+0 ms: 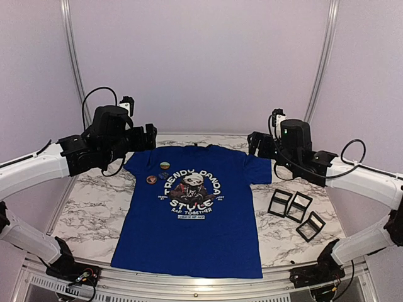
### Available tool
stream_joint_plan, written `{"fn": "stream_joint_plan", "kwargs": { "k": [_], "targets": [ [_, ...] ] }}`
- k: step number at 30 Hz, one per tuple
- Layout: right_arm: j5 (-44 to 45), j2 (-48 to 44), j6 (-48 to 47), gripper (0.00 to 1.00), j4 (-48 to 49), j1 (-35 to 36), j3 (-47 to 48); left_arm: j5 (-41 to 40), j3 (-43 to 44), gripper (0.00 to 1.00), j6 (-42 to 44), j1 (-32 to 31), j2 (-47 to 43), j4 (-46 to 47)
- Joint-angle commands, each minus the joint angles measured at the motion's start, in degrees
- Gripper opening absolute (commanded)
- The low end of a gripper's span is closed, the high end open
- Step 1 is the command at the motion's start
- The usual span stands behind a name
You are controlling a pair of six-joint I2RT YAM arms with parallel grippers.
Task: Remove the brooch from the garment
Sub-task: Adjust the flattened clothing at the center of the board.
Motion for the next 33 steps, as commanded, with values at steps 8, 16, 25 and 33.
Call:
{"fn": "stream_joint_plan", "kwargs": {
  "k": [8,16,25,33],
  "targets": [
    [-3.88,2.56,2.70,0.98,-9.75,0.50,5.54,-0.47,1.67,0.99,-0.18,1.53,1.89,-2.11],
    [-10.86,16.20,0.21,0.98,-8.45,3.56,15.54,5.61,-3.15,0.99,-5.07,7.30,2.73,-0.77],
    [-18.16,38.66,-2.60,0.95,-8.68,4.66,32.93,12.60,-7.18,0.99,-8.50,11.82,8.57,3.81],
    [-16.98,52.89,-3.30,0.92,-8.89,6.03,46.21,16.95,-4.09,0.99,-9.27,14.49,16.66,5.82]
  ]
}}
